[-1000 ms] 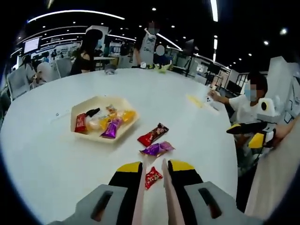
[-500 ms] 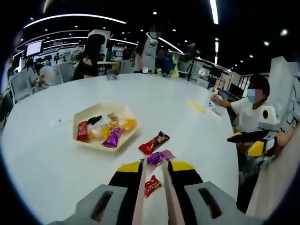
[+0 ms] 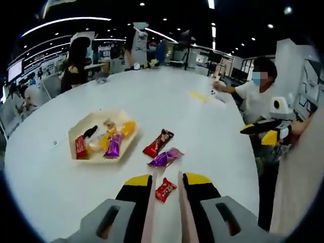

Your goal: Place the target food into the container with the food tongs after gripping and lifting it, then release it inside without dropping or visibly crushing the food.

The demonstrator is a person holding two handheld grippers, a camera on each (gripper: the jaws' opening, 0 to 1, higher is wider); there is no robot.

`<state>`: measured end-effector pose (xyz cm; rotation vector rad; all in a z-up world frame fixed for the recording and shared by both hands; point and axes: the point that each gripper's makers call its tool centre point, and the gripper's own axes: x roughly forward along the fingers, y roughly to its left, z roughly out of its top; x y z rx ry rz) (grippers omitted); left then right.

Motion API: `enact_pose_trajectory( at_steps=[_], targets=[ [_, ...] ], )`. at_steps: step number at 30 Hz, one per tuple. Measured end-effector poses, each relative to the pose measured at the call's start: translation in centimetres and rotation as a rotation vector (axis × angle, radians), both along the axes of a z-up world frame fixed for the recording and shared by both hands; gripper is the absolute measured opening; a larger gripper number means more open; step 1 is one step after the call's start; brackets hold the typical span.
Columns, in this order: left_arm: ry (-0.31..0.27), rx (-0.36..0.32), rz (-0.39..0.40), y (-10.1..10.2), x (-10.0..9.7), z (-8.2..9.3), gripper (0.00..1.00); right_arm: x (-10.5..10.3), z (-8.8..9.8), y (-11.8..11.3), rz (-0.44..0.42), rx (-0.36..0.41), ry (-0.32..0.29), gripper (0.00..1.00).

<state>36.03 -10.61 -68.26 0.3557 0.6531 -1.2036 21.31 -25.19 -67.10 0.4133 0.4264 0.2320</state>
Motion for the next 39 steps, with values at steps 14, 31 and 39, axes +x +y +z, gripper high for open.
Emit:
enact_pose_trajectory(
  at_steps=[14,31,39],
  targets=[
    [-0.014,0.130,-0.215,-0.2,-0.2,-3.0,0.24,-0.8,-0.7,-0.8,-0.025,0.001,0.028,0.57],
    [0.046,0.184,-0.231,-0.9,-0.9,-4.9,0.18,-1.6,-1.6,-1.9,-0.084,0.007,0.056,0.55],
    [0.063,0.157,-0.143,-0.6,-0.7,-4.9,0.15,-1.8,-1.7,-2.3,-0.098,0.009,0.054,0.55]
  ],
)
